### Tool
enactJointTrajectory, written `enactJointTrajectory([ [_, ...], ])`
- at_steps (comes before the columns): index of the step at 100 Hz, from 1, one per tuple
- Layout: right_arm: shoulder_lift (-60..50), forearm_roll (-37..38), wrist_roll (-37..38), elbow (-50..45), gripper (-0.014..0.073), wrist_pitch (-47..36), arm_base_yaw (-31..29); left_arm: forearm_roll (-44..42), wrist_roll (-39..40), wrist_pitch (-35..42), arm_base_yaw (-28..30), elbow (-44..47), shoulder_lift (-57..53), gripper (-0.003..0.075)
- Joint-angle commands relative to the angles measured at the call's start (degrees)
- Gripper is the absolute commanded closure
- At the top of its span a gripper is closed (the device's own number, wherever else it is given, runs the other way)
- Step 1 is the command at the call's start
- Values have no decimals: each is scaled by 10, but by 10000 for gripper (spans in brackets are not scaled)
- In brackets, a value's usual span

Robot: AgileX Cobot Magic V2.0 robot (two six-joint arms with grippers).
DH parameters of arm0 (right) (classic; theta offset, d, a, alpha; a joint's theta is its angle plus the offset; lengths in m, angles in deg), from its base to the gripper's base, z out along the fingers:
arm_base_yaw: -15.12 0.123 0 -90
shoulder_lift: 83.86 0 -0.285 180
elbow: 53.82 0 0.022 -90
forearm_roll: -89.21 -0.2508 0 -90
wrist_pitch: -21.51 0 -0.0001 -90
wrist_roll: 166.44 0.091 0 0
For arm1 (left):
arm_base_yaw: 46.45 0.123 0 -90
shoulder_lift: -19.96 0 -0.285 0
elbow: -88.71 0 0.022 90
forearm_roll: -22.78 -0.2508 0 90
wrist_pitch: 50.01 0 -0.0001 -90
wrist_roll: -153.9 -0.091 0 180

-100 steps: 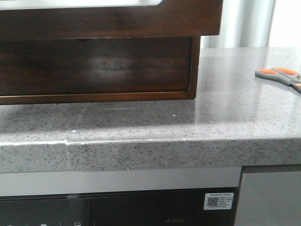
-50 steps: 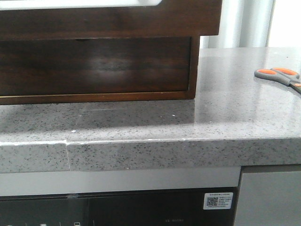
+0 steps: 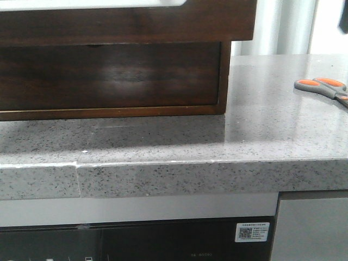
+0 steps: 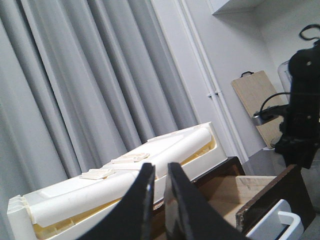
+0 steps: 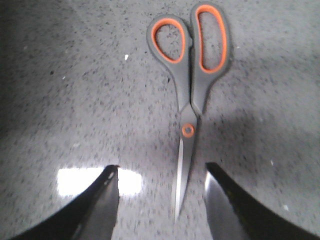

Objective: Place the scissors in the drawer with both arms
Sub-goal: 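Lower the right gripper over the grey-and-orange scissors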

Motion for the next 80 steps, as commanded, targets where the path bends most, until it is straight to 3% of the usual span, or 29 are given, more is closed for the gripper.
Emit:
enactJointTrajectory([
  [1, 48, 1, -3, 92, 292, 45, 1, 7, 5, 36, -3, -17, 6, 716],
  [13, 136, 7, -3, 187, 292, 121, 1, 11, 5, 36, -3, -17, 6, 716],
  [27, 176, 11, -3, 230, 292, 121, 1, 22, 5, 42, -3, -17, 6, 716],
  [58, 172, 41, -3, 227, 292, 121, 0, 22, 5, 43, -3, -17, 6, 716],
  [80, 130, 25, -3, 170, 292, 121, 1, 21, 5, 43, -3, -17, 6, 716],
])
